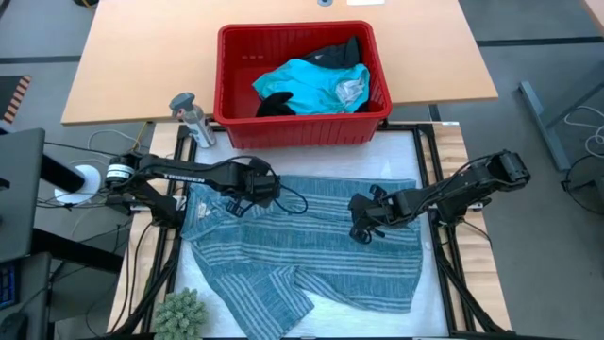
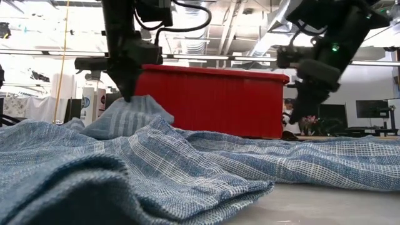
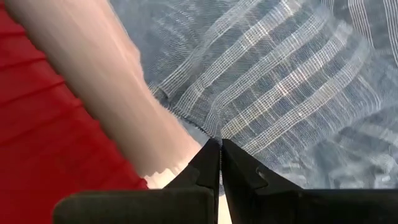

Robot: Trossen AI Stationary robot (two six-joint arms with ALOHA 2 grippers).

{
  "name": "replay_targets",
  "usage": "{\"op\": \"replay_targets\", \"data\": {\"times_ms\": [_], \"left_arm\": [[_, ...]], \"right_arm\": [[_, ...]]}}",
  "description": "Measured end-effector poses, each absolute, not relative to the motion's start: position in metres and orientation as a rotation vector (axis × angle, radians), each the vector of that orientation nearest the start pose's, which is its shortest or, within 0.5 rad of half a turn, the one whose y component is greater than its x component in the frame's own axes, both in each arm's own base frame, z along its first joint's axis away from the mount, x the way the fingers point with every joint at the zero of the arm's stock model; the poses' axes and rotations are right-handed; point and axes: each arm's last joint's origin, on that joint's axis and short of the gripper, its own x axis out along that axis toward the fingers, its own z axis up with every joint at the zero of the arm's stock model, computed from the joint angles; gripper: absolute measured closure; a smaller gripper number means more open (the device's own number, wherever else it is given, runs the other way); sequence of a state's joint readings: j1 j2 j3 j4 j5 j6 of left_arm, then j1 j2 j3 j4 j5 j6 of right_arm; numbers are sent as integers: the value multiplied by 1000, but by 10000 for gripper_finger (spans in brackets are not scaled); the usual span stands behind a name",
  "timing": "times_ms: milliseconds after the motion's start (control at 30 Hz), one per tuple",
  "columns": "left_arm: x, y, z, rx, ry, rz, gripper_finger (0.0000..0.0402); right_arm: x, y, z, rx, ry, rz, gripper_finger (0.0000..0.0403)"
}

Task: Fold Laundry from Bin
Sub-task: Fold the patterned blue shirt

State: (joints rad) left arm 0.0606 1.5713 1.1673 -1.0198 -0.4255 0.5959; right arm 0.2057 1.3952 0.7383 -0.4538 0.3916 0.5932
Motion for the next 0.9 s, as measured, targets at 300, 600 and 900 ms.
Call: {"op": "replay_targets", "data": {"times_ms": [300, 600, 900], "left_arm": [[278, 45, 233, 639, 1529, 52, 401], [276, 56, 232, 535, 1531, 81, 401], [278, 72, 226, 487, 1478, 113, 401]], "right_arm": [[262, 34, 188, 202, 783, -405, 363], [275, 19, 199, 213, 627, -406, 374], [280, 10, 204, 219, 571, -410, 373]]}}
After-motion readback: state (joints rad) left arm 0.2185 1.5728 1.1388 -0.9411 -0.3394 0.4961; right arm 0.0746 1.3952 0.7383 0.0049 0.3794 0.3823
